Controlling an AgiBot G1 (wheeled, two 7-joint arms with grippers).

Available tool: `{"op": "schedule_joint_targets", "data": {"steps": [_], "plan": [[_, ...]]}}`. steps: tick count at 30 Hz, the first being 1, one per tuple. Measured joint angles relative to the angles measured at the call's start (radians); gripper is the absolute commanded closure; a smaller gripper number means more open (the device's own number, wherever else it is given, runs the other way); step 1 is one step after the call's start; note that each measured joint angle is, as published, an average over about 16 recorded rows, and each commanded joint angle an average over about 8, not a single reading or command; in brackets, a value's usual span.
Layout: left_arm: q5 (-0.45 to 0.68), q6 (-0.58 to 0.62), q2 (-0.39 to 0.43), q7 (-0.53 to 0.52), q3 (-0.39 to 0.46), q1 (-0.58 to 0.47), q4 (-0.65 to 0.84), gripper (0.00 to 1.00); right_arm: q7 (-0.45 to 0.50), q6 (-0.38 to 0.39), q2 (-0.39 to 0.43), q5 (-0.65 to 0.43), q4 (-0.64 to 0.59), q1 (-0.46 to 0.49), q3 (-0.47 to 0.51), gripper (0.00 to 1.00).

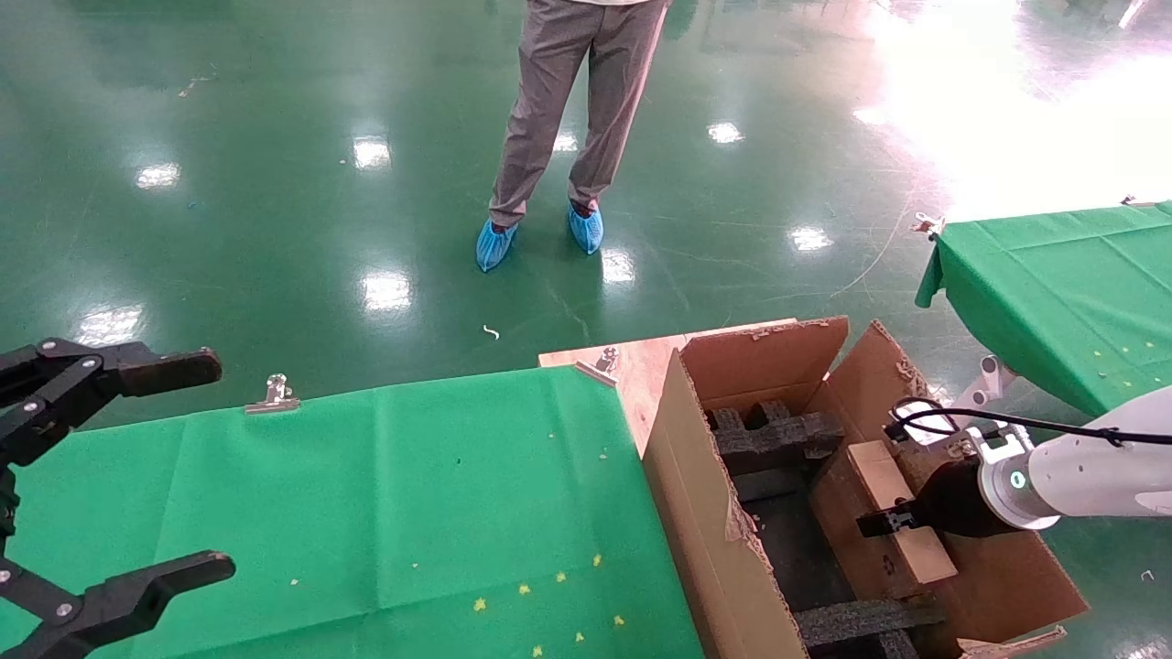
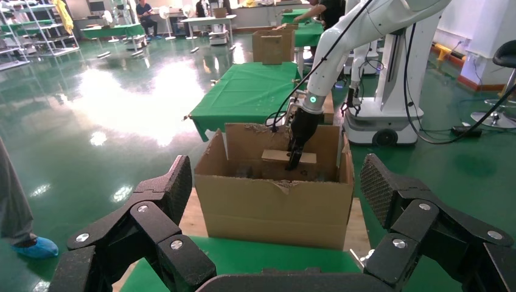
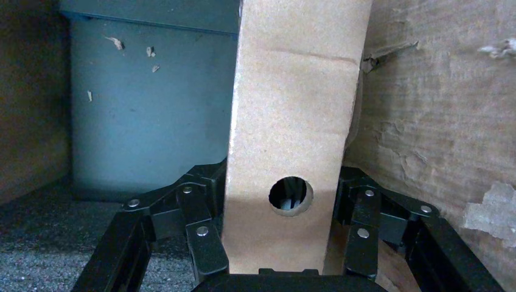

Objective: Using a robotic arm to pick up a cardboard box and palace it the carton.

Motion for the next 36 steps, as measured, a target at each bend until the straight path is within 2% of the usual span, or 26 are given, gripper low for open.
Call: {"op": "schedule_joint_targets", "data": {"steps": [21, 36], "plan": [[0.000, 0.000, 0.000, 0.000, 0.000, 0.000, 0.000, 0.00, 0.001, -0.004, 0.006, -0.009, 0.013, 0.010, -0.003, 0.00], [0.000, 0.000, 0.000, 0.000, 0.000, 0.000, 0.000, 0.00, 0.002, 0.004, 0.021, -0.026, 0.042, 0.055, 0.003, 0.00]]}}
